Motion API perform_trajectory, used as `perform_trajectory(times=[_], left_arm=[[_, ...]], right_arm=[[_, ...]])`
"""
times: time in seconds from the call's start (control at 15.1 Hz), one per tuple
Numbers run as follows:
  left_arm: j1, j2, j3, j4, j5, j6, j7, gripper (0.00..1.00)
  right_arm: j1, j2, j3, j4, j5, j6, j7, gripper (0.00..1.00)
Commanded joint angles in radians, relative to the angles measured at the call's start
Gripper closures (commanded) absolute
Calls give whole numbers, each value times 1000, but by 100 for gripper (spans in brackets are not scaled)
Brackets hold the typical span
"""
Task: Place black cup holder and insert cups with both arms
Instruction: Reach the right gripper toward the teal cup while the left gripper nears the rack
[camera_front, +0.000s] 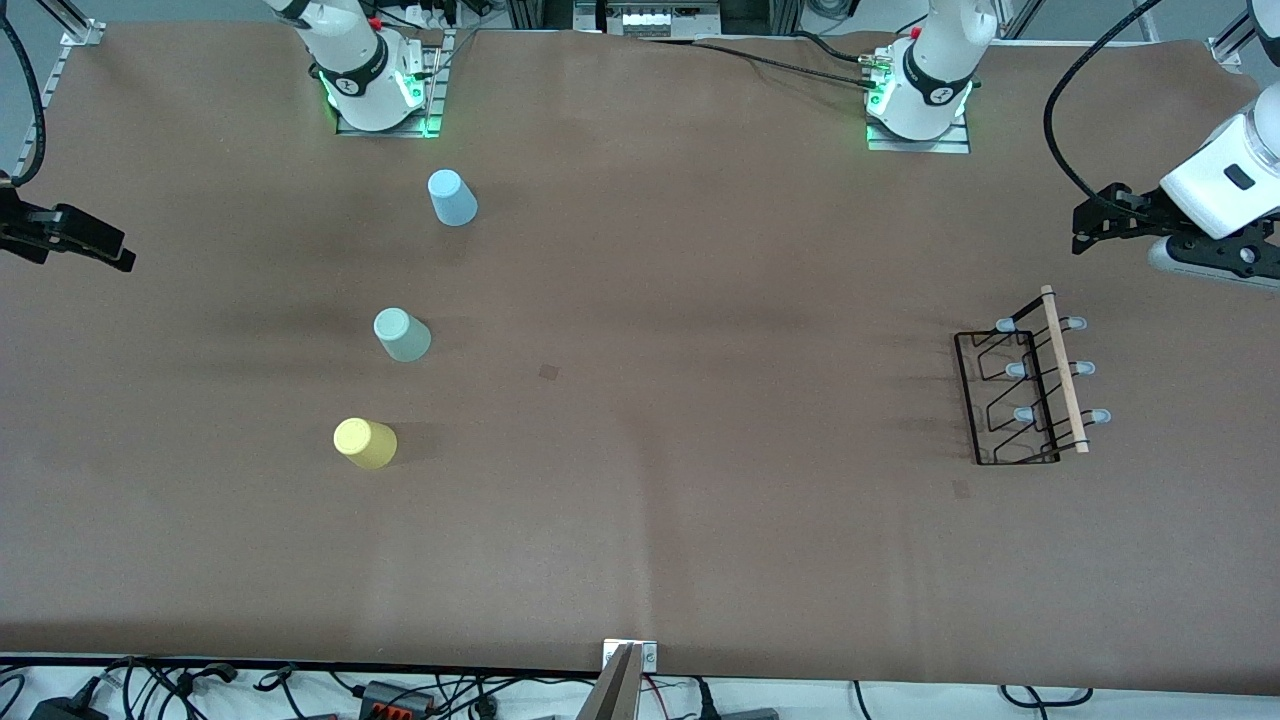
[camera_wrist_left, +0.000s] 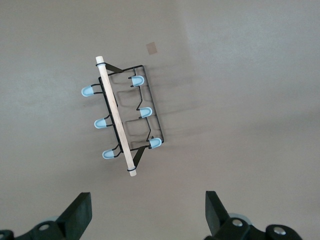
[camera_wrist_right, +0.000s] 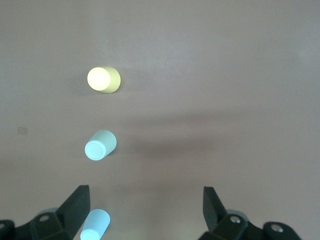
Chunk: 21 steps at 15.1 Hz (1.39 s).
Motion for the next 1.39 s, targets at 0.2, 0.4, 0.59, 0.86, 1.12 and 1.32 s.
perform_trajectory(times=[0.2, 0.4, 0.59, 0.86, 1.12, 1.32], left_arm=[[-3, 9, 11, 20, -11, -9, 26, 0], [0, 9, 13, 20, -11, -18, 26, 0], [-3, 42, 14, 20, -11, -37, 17, 0], [-4, 153, 10, 17, 1, -74, 15, 0], [43, 222, 17, 2, 3, 23, 17, 0], [111, 306, 17, -12, 3, 179, 15, 0]], right_arm=[[-3, -1, 3, -11, 16, 28, 11, 0], [6, -3, 3, -70, 22, 35, -3, 0], [29, 3, 3, -155, 22, 30, -6, 0], [63, -21, 5, -352, 23, 226, -3, 0], [107, -98, 6, -608, 22, 488, 13, 0], [127, -101, 14, -748, 22, 683, 14, 0]])
